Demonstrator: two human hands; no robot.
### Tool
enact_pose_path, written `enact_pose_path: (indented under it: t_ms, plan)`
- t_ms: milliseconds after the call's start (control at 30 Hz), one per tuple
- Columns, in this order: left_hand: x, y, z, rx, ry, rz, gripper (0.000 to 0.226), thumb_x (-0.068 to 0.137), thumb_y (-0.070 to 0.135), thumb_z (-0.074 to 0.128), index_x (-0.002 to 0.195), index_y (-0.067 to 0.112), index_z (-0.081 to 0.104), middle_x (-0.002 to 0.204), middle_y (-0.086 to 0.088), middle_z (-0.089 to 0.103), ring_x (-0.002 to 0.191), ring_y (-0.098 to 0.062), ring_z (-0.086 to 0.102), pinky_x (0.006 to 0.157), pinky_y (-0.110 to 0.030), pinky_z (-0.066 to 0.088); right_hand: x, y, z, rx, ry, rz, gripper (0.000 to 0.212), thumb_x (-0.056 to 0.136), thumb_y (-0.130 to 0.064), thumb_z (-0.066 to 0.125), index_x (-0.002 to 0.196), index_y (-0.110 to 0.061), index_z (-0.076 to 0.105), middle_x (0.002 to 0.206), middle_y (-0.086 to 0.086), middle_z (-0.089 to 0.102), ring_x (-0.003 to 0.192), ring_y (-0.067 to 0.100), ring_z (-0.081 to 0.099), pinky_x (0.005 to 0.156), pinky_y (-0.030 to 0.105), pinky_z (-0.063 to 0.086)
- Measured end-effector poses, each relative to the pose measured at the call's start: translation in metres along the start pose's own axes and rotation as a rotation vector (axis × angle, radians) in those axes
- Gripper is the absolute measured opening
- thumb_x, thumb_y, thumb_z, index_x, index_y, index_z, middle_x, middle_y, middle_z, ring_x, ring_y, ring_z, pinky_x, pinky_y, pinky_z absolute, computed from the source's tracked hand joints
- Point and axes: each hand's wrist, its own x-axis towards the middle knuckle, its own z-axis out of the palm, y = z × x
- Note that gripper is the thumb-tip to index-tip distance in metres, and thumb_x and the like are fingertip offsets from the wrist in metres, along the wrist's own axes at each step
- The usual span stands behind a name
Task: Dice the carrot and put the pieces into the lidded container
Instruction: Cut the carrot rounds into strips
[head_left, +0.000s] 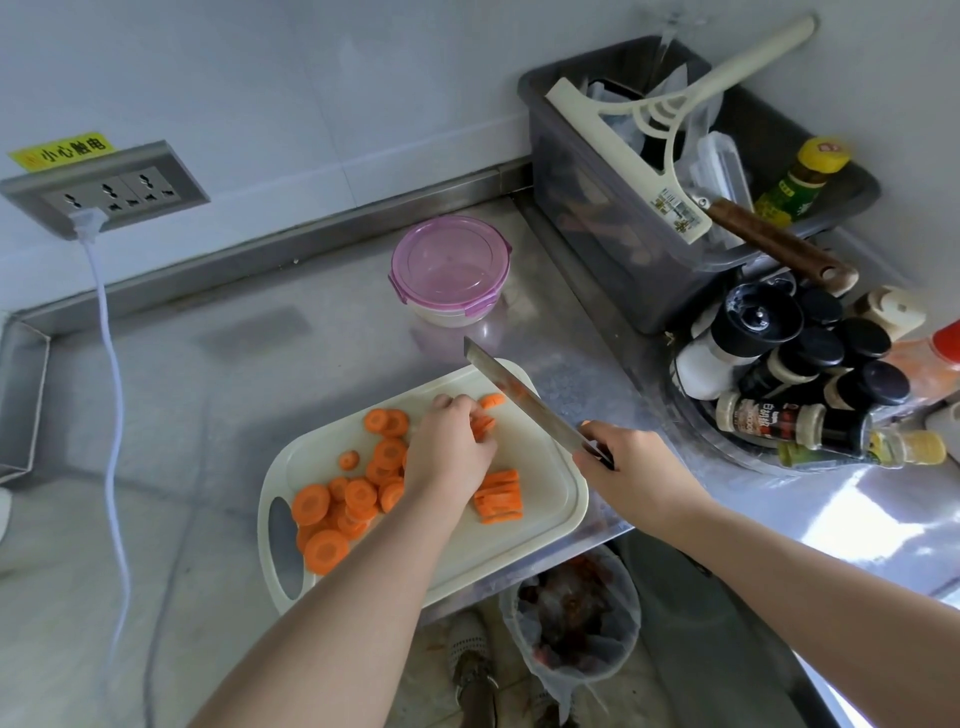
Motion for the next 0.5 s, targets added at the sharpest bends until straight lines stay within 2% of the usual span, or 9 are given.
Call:
enact_pose_path:
  t_ms: [100, 233, 400, 500]
  plan:
    - [0.0013, -0.0007, 0.0011, 0.012, -0.008, -0.005, 0.021, 0.084, 0.021, 0.065, 0.104, 0.016, 0.063, 0.110, -0.002, 0.058, 0.095, -0.024, 0.062, 0.079, -0.037, 0.052, -0.0002, 0.0002, -0.0005, 0.005, -0.005, 0.003, 0.015, 0.097, -0.023, 0.048, 0.103, -0.017, 0.061, 0.064, -0.013, 0.049, 0.054, 0.007, 0.047, 0.052, 0.020, 0.035]
    - [0.0051, -0.0022, 0.0025, -0.010, -0.015, -0.042, 0.016, 0.084, 0.017, 0.065, 0.100, 0.015, 0.065, 0.107, -0.003, 0.061, 0.095, -0.023, 0.062, 0.081, -0.037, 0.051, -0.0002, -0.0005, -0.0013, -0.002, -0.014, 0.004, 0.016, 0.097, -0.023, 0.048, 0.105, -0.017, 0.061, 0.066, -0.013, 0.050, 0.054, 0.005, 0.046, 0.051, 0.018, 0.034]
    - [0.0065, -0.0018, 0.0019, -0.053, 0.023, -0.082, 0.014, 0.083, 0.017, 0.065, 0.097, 0.017, 0.065, 0.104, -0.002, 0.062, 0.093, -0.023, 0.062, 0.079, -0.033, 0.051, 0.0018, -0.0017, 0.0015, -0.020, -0.038, 0.019, 0.008, 0.096, -0.024, 0.046, 0.090, -0.027, 0.048, 0.060, -0.009, 0.048, 0.054, 0.011, 0.045, 0.054, 0.027, 0.036]
    - [0.0053, -0.0052, 0.0004, -0.040, 0.039, -0.091, 0.019, 0.084, 0.026, 0.068, 0.099, 0.016, 0.064, 0.104, -0.003, 0.062, 0.094, -0.024, 0.062, 0.079, -0.033, 0.050, 0.0008, -0.0033, 0.0047, -0.093, -0.052, 0.006, 0.009, 0.097, -0.023, 0.042, 0.089, -0.024, 0.046, 0.058, -0.008, 0.044, 0.052, 0.013, 0.043, 0.050, 0.028, 0.033]
